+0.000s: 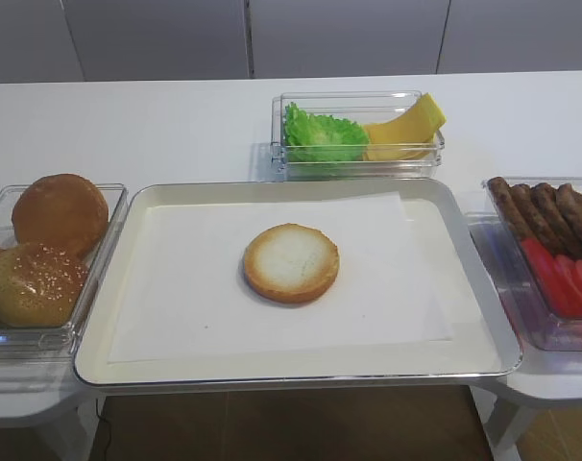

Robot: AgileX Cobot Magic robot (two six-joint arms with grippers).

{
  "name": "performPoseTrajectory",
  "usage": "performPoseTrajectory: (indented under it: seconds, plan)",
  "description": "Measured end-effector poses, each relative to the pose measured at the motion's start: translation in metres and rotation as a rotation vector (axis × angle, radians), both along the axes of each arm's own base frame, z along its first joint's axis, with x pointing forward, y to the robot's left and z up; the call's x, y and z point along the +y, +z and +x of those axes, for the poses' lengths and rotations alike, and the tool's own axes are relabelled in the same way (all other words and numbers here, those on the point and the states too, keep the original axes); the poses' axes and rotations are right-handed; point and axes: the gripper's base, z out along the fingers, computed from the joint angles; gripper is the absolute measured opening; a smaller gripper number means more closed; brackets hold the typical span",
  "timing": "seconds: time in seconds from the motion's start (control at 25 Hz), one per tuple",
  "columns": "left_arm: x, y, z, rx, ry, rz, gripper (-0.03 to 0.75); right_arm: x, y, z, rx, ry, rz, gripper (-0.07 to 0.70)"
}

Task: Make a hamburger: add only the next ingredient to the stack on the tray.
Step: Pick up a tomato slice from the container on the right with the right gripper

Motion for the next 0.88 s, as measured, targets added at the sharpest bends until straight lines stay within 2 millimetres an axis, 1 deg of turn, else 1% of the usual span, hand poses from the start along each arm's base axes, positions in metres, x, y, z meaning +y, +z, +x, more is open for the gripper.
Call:
performPoseTrajectory:
  seconds: [0.88]
  plan:
    - [0.0, 0.0, 0.0, 0.0, 0.0, 0.0, 0.293, 0.0, 0.0, 0.0, 0.0, 0.0, 0.0, 0.47]
